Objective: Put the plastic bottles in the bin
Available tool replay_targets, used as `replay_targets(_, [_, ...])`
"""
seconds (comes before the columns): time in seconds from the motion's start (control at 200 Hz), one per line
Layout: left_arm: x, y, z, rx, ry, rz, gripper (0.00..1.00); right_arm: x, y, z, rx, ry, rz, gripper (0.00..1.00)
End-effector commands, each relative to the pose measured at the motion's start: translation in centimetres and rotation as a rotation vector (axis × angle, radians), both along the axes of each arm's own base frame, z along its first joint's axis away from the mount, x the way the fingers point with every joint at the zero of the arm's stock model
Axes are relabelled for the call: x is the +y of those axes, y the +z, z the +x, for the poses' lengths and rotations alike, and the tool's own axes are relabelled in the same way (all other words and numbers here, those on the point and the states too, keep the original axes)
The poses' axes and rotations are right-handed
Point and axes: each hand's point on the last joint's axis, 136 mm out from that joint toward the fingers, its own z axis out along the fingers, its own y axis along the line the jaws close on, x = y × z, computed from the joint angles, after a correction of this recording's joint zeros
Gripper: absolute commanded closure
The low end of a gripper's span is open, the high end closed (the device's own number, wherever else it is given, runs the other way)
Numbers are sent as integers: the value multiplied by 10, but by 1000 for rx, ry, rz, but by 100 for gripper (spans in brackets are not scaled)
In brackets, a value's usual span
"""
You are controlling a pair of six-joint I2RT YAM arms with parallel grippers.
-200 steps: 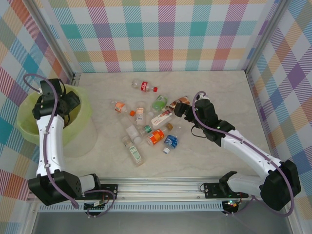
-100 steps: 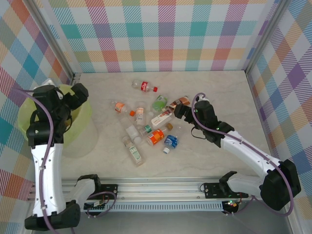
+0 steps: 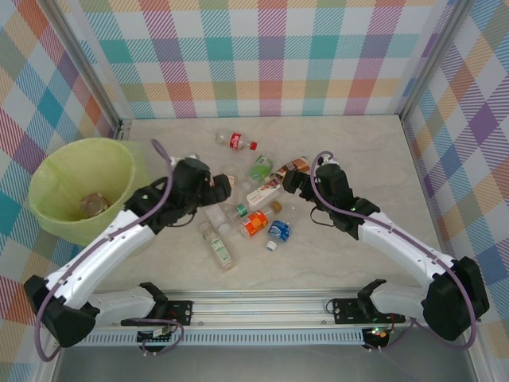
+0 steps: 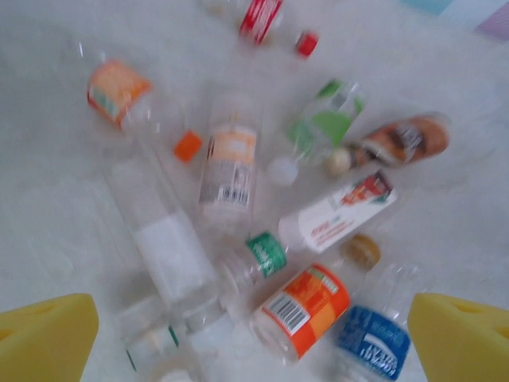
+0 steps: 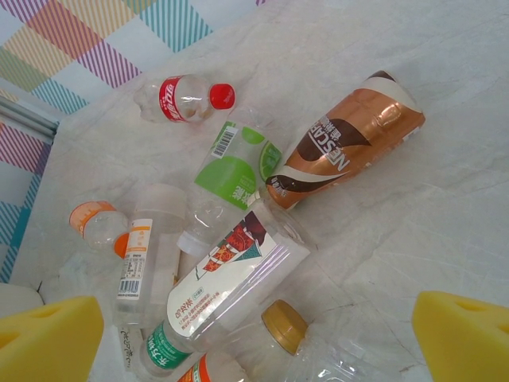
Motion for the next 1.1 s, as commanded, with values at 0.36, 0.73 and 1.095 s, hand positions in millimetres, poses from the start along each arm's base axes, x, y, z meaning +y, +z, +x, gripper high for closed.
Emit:
replay_targets(0.36, [-20, -164, -91, 492, 26, -174, 0, -1, -17, 4, 25, -14, -15, 0])
replay_targets(0.73, [-15, -214, -92, 559, 8, -53, 2, 3, -20, 4, 42, -3, -8, 0])
replay_targets(1.095, [-1, -204, -90, 489, -24, 13, 35, 2, -22, 3, 47, -8, -10, 0])
